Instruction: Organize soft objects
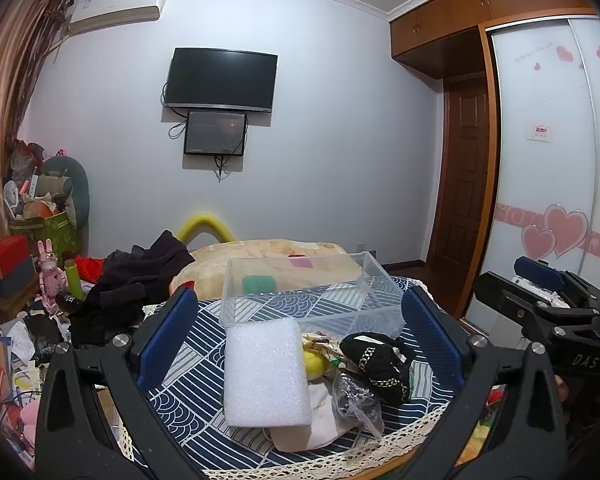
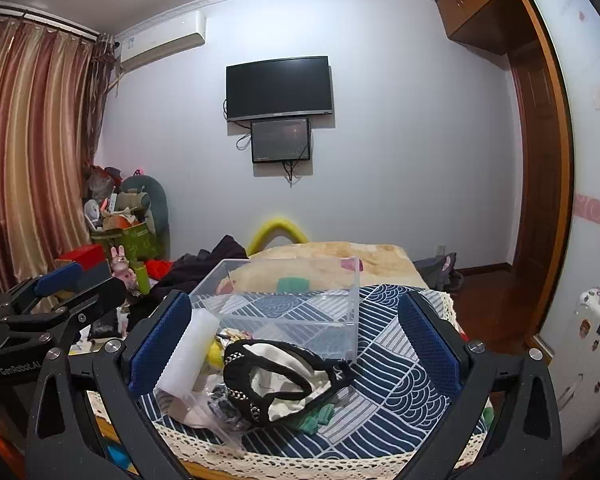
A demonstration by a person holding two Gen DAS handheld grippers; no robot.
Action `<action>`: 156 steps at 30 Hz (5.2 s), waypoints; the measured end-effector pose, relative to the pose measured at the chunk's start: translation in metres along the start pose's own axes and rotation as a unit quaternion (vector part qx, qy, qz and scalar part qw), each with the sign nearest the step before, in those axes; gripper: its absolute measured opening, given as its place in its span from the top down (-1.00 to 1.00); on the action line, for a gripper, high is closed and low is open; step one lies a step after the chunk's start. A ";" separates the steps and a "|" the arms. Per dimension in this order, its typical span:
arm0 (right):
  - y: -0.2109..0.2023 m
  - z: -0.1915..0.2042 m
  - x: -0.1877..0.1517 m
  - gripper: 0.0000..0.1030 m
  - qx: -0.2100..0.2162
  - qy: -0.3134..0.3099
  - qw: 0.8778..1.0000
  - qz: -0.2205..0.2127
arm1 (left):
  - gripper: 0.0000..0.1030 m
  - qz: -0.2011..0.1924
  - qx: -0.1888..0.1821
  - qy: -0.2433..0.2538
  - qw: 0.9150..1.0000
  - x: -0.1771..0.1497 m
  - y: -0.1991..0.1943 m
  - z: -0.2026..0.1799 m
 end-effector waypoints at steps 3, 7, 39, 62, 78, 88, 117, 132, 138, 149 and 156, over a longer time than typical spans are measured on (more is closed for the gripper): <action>0.000 0.000 0.000 -1.00 0.001 0.000 1.000 -0.001 | -1.00 0.000 -0.001 0.002 1.000 0.000 0.000 -0.002; -0.001 0.001 0.001 -1.00 0.001 -0.001 1.000 -0.003 | -1.00 0.001 -0.002 0.002 1.000 0.000 0.001 -0.004; -0.005 0.007 0.008 -1.00 0.004 -0.001 1.000 -0.011 | -1.00 -0.002 -0.009 0.002 1.000 0.000 -0.001 -0.007; -0.007 0.007 0.006 -1.00 0.006 -0.001 1.000 -0.013 | -1.00 -0.003 -0.014 0.005 1.000 -0.002 -0.004 -0.010; 0.024 -0.008 -0.021 -1.00 0.003 0.016 0.999 0.030 | -1.00 0.079 -0.010 -0.023 0.997 -0.045 0.053 0.017; 0.057 -0.004 -0.058 -0.79 0.051 0.038 0.993 0.100 | -1.00 0.137 -0.002 -0.039 0.990 -0.083 0.095 0.030; 0.072 0.009 -0.087 0.77 0.106 0.039 0.982 0.154 | -0.59 0.125 -0.002 -0.011 0.992 -0.081 0.093 0.022; 0.034 -0.021 -0.021 0.78 0.053 0.029 0.996 0.057 | -0.59 0.079 0.003 -0.019 0.997 -0.029 0.085 0.030; 0.045 -0.020 0.007 0.78 0.051 0.017 0.998 0.032 | -0.59 0.063 0.009 -0.017 0.998 -0.004 0.099 0.033; 0.098 -0.011 0.012 0.78 0.059 0.004 0.997 0.053 | -0.59 0.110 0.004 -0.009 0.994 -0.004 0.158 0.029; 0.135 -0.013 -0.007 0.78 0.061 0.003 0.993 0.102 | -0.59 0.152 0.002 0.003 0.988 -0.019 0.195 0.021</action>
Point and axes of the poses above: each gripper's, at about its wrist camera, not at the fingertips, and y roughly the way its jaws point, z to its left, x to its top, the point moved 8 cm from there along y, roughly the way its jaws point, and after that the axes turned 7 degrees about x, right-handed, at the moved point
